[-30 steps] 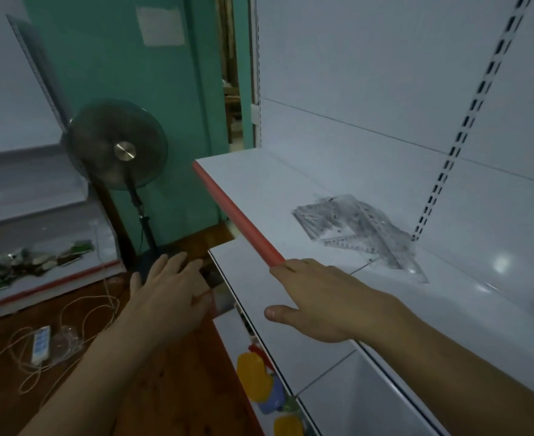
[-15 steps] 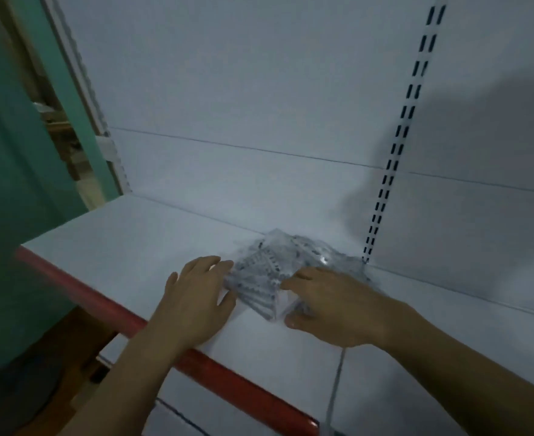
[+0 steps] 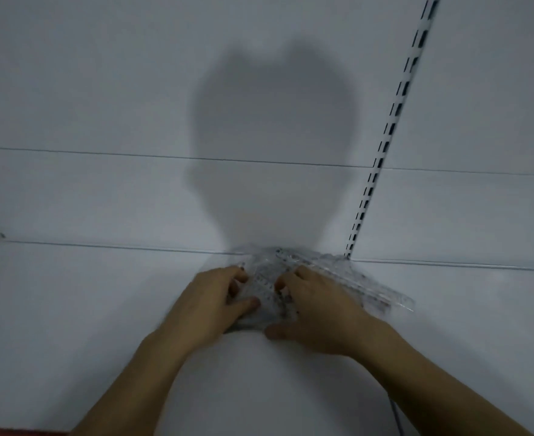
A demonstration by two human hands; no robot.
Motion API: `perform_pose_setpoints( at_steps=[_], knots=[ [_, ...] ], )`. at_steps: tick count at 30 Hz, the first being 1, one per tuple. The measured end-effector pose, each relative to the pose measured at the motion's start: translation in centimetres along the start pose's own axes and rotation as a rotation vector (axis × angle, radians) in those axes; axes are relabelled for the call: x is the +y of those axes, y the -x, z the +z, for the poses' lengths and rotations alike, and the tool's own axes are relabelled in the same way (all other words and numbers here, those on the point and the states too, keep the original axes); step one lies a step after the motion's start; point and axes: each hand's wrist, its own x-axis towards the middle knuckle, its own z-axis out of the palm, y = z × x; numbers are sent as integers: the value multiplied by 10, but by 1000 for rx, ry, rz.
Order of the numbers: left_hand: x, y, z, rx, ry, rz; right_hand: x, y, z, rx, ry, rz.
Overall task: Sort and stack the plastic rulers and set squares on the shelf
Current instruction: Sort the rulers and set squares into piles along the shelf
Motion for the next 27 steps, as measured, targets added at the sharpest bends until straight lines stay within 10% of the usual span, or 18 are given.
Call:
perform_pose_setpoints(
  at_steps=[27],
  knots=[
    [-17,5,1,496,261,92,16,-10,26,548,-675,207]
  ],
)
